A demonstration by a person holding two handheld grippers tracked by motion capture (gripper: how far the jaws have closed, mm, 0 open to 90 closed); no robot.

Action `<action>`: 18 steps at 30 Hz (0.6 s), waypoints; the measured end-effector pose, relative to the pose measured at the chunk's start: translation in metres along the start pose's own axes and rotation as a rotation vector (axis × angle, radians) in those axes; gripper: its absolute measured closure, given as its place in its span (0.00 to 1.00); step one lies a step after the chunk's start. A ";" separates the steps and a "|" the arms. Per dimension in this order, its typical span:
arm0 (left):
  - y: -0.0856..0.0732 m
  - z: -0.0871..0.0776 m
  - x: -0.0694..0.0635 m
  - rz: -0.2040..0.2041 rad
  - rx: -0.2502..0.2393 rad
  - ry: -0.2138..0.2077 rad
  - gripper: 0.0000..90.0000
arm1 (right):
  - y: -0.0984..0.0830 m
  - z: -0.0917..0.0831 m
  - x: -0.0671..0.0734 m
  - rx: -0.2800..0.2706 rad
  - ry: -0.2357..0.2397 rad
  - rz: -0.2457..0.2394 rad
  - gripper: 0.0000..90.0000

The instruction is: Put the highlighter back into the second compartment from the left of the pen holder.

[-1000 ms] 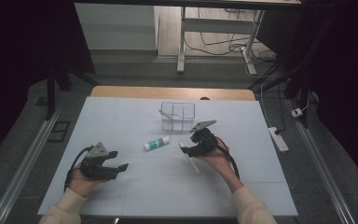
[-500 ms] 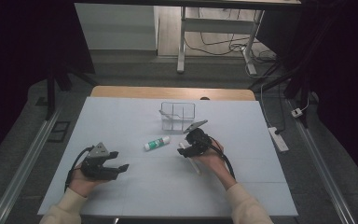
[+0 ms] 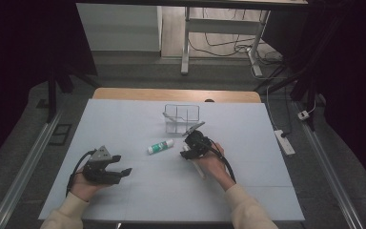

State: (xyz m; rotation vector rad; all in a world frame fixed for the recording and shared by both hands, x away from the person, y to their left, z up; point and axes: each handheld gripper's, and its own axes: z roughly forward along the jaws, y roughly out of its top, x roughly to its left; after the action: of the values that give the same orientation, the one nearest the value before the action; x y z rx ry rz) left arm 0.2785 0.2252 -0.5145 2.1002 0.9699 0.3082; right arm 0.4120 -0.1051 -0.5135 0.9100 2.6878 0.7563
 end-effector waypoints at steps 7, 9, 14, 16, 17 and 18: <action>0.000 0.001 0.000 0.002 0.005 0.001 0.33 | 0.002 -0.001 0.002 0.007 -0.021 0.016 0.77; 0.000 0.001 0.000 0.001 0.005 0.001 0.33 | 0.002 -0.001 0.003 0.009 -0.025 0.028 0.81; 0.000 0.001 0.000 0.001 0.006 0.002 0.33 | 0.003 -0.001 0.004 0.015 -0.030 0.030 0.86; 0.000 0.001 0.000 0.002 0.006 0.001 0.33 | 0.003 -0.001 0.003 0.014 -0.024 0.034 0.86; 0.000 0.001 0.000 0.001 0.006 0.002 0.33 | 0.002 -0.001 0.002 0.013 -0.017 0.037 0.86; 0.000 0.001 0.000 0.001 0.006 0.002 0.33 | 0.002 -0.001 0.002 0.012 -0.015 0.038 0.86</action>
State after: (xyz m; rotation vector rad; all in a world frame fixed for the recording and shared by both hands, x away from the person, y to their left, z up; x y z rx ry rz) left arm 0.2788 0.2247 -0.5156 2.1065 0.9716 0.3080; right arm 0.4112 -0.1028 -0.5114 0.9682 2.6725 0.7391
